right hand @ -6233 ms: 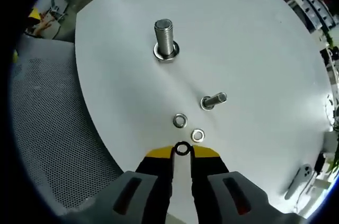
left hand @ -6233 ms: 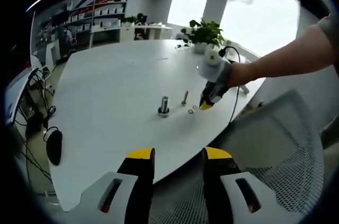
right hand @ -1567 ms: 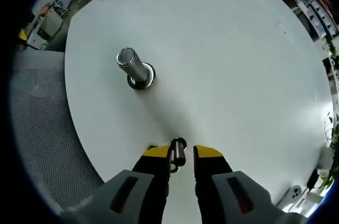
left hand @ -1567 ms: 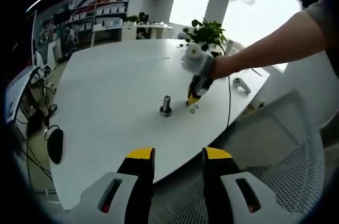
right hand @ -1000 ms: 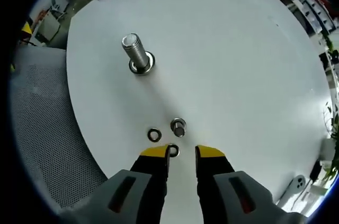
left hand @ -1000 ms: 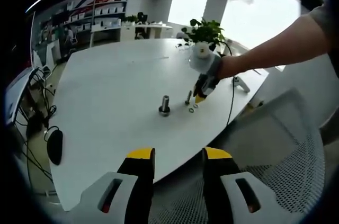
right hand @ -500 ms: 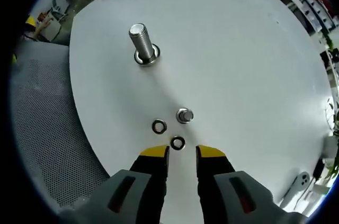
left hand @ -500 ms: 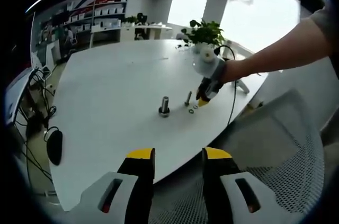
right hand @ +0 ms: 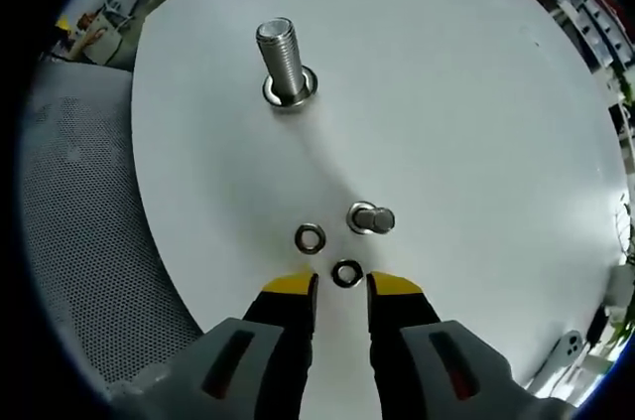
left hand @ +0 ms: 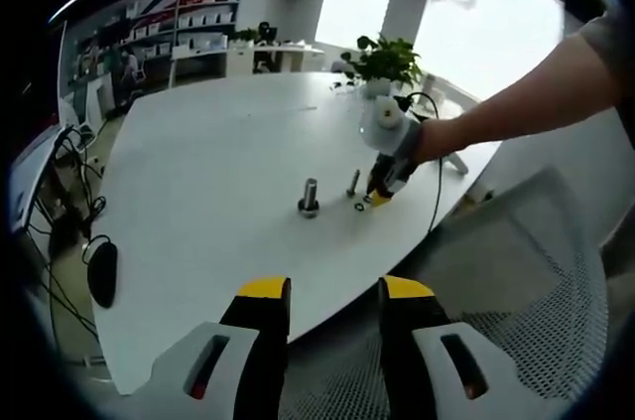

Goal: Place the washer onto the threaded stud by aligning its center hole with the stud, sliding it down to the base, and recovering from edge contact or off-axis alignment until the washer reaches the visible bottom stop.

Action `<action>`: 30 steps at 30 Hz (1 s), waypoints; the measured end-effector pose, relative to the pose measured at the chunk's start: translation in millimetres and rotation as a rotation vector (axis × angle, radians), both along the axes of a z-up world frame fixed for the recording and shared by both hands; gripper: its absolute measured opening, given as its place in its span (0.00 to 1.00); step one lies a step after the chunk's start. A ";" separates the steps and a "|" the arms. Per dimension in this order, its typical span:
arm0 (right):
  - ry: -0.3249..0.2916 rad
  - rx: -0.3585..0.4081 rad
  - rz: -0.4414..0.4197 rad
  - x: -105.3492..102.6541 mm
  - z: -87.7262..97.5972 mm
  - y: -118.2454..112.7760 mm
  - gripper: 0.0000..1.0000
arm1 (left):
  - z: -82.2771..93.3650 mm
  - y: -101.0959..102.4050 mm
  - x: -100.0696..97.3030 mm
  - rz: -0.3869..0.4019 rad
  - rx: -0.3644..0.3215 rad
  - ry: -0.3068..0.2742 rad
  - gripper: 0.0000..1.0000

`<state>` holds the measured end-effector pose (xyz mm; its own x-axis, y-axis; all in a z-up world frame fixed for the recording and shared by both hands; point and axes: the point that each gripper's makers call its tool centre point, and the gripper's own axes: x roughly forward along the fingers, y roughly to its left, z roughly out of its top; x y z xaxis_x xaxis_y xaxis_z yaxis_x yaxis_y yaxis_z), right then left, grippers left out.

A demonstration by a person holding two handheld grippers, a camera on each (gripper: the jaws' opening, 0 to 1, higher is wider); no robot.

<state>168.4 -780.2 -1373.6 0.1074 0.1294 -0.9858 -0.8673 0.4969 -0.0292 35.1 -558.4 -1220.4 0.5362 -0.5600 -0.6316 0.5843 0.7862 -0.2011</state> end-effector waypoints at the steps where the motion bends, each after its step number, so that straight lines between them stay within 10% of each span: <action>1: 0.006 0.002 -0.001 -0.1 -0.5 0.2 0.21 | 0.0 0.2 0.1 0.001 0.001 -0.001 0.33; 30: 0.044 -0.122 -0.005 3.4 -2.3 -0.2 0.14 | 0.2 0.5 1.2 0.007 0.001 -0.002 0.33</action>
<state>171.7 -780.4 -1375.9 0.0638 0.0078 -0.9979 -0.8664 0.4966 -0.0515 36.3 -557.9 -1220.2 0.5414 -0.5559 -0.6308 0.5794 0.7903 -0.1992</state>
